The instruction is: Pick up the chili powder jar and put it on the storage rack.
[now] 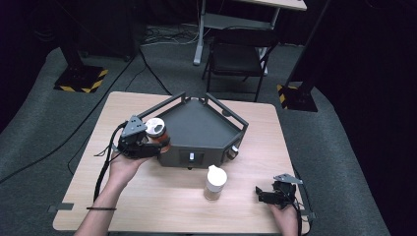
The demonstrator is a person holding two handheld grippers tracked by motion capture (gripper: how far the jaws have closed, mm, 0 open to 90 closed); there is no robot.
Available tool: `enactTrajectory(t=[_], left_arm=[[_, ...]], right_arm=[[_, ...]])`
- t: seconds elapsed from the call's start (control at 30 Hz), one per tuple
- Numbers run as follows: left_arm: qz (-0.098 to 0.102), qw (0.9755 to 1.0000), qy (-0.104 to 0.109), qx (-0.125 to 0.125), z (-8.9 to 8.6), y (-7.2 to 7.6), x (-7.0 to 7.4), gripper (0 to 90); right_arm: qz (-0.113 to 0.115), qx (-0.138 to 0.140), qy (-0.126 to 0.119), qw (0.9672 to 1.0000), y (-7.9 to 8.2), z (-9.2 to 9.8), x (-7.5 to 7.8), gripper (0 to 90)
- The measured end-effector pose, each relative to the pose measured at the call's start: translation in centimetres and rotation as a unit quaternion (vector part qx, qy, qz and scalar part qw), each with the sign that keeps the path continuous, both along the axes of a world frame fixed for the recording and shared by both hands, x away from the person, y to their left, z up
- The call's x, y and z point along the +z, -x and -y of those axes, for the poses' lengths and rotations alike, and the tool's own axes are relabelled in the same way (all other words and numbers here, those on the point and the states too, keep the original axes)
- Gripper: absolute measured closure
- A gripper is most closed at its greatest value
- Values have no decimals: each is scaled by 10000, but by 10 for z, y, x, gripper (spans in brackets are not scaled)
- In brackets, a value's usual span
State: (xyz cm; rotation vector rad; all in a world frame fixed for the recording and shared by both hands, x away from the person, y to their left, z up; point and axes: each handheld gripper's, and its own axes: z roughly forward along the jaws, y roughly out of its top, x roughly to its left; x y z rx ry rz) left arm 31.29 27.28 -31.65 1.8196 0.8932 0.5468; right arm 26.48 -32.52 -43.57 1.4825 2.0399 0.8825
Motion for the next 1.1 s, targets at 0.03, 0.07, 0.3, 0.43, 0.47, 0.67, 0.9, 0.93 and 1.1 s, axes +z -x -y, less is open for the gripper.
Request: enactTrajectory(t=[0.03,0.07,0.3,0.43,0.47,0.67,0.9,0.93,1.1], left_arm=[[-3,10000,-29,46,3,-3,1,309],[-18,10000,-40,77,5,-6,1,309],[-4,9995,-155,285,19,-22,6,309],[-112,9991,-188,362,27,-31,7,309],[-130,9991,-172,352,29,-33,6,309],[-271,9983,-308,404,40,-43,2,309],[-353,9973,-444,473,47,-48,-2,308],[-348,9973,-447,471,47,-48,-2,308],[-442,9967,-487,473,49,-51,1,299]], right_arm=[[-1,6,2,10000,0,0,0,0],[1,13,6,10000,0,0,0,0],[1,42,5,10000,-1,0,0,0],[1,47,6,10000,-1,0,0,0],[0,46,5,10000,-1,0,0,0],[1,53,4,10000,-1,1,0,0],[2,57,5,10000,-1,1,0,0],[1,58,5,10000,-1,1,0,0],[1,56,5,10000,-1,1,0,0]])
